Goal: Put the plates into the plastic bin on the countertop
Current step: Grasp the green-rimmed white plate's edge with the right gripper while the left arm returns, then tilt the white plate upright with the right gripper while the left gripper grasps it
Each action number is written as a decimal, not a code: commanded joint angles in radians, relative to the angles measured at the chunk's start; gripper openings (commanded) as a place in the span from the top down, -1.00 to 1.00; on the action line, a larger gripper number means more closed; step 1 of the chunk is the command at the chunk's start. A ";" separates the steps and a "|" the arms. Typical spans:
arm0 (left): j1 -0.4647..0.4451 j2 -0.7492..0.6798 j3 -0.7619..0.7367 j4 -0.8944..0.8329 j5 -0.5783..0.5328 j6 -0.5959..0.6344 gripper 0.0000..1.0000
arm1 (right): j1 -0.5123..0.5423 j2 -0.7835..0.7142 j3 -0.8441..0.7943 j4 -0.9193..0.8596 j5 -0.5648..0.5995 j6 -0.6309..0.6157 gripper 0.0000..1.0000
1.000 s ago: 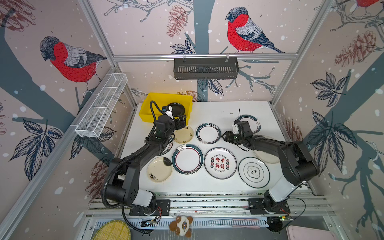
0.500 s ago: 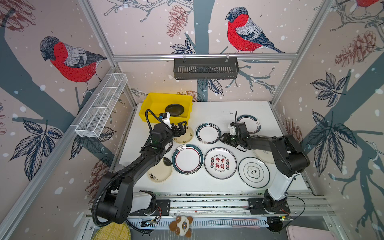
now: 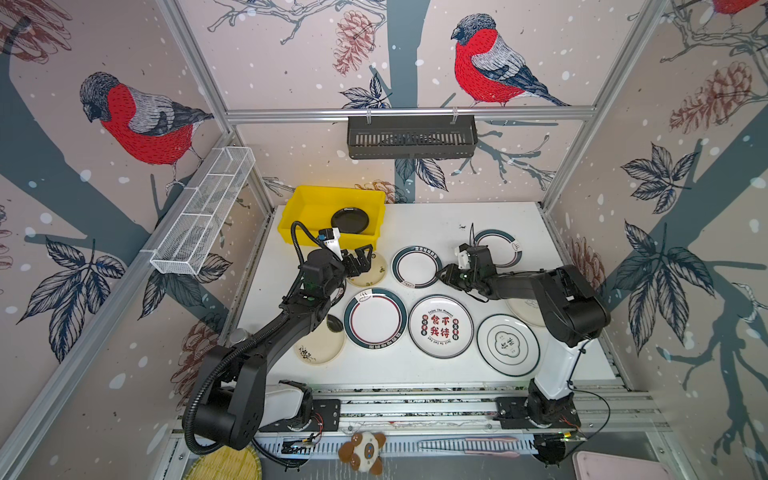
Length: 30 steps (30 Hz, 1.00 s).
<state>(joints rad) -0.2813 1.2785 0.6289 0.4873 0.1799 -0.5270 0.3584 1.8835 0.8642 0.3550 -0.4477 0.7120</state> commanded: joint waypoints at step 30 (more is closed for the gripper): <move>-0.004 0.011 -0.008 0.008 0.002 -0.018 -0.95 | -0.021 -0.021 0.016 0.012 0.008 0.052 0.95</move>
<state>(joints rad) -0.2832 1.2884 0.6064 0.4805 0.1795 -0.5453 0.3401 1.8805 0.8829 0.3820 -0.4603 0.7635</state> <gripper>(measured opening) 0.977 0.085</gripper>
